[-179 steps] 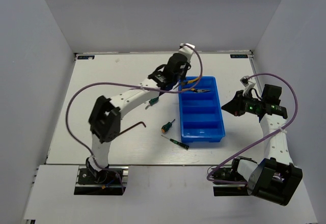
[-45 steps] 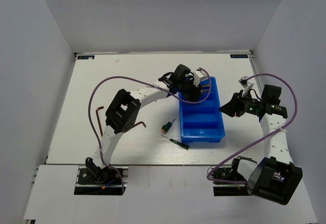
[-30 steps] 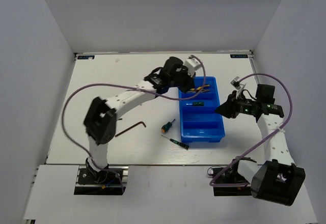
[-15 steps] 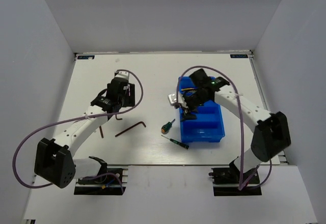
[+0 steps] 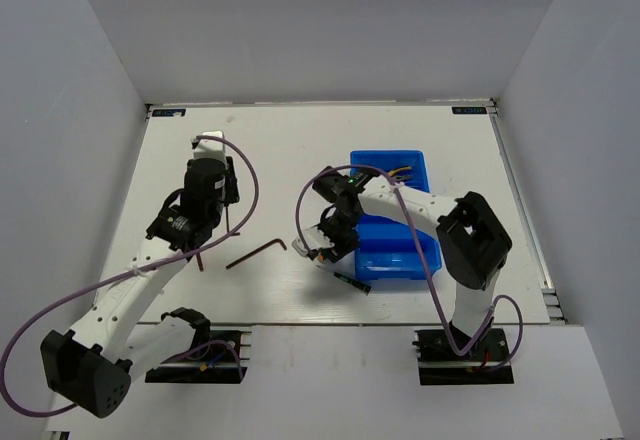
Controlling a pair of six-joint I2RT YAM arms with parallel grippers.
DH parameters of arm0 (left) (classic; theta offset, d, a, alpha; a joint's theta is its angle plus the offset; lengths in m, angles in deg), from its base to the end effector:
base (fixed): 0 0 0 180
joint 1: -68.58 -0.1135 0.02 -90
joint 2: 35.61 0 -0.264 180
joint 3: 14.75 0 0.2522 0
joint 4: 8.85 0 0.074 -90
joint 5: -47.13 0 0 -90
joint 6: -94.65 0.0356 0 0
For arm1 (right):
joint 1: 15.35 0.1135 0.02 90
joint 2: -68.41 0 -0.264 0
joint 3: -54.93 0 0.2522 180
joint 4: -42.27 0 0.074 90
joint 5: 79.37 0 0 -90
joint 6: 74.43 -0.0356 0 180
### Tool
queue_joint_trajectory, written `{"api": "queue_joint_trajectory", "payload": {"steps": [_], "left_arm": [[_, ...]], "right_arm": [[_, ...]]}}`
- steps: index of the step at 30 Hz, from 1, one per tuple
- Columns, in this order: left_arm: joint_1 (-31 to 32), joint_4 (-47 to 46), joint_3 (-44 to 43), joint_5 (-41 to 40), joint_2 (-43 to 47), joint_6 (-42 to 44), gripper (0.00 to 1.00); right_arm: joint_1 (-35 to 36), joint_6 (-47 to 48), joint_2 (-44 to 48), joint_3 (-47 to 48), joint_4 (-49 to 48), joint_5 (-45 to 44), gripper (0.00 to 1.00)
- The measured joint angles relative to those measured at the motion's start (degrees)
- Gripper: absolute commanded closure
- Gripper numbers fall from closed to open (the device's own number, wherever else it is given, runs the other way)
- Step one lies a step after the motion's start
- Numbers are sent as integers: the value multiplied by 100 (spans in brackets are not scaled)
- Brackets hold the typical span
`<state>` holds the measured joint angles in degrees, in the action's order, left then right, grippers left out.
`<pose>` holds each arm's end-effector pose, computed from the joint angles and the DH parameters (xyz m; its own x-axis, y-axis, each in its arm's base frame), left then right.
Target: Sort the tools into containers
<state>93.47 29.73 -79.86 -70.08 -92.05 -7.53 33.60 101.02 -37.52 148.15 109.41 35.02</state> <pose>0.2018 -0.0757 0.3188 -0.4453 -0.0003 -0.8954 -0.0810 0.9959 0.0400 0.2235 0.2791 0.2071 0.6810 -0.6004 -0.4192 -0.7027 -0.6969 -0.1434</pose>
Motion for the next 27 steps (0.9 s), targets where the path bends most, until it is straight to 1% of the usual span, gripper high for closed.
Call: {"api": "queue_joint_trajectory", "payload": {"steps": [4, 12, 15, 17, 18, 19, 21, 22, 23, 27], "left_arm": [[-81, 0, 4, -2, 101, 2, 46], [-192, 0, 13, 111, 203, 33, 46], [-205, -2, 20, 160, 203, 33, 46], [-229, -2, 22, 212, 203, 35, 46], [-240, -2, 22, 229, 203, 35, 46], [-247, -2, 24, 245, 203, 35, 46], [-258, -2, 24, 264, 203, 33, 46], [-260, -2, 24, 282, 203, 33, 46], [-262, -2, 24, 286, 203, 35, 46], [-299, -15, 33, 372, 208, 50, 46]], "right_arm": [[275, -203, -219, 0, -229, -297, 42], [520, -721, -608, -13, -975, -896, 42], [575, -857, -706, -13, -1102, -1060, 46], [601, -890, -706, -15, -1165, -1141, 55], [616, -918, -706, -17, -1207, -1196, 62], [629, -964, -706, -20, -1241, -1239, 76], [632, -1019, -706, -20, -1309, -1283, 87], [632, -1047, -706, -20, -1344, -1309, 98], [632, -1078, -706, -20, -1368, -1316, 100], [636, -1528, -710, 155, -1320, -1222, 100]]}}
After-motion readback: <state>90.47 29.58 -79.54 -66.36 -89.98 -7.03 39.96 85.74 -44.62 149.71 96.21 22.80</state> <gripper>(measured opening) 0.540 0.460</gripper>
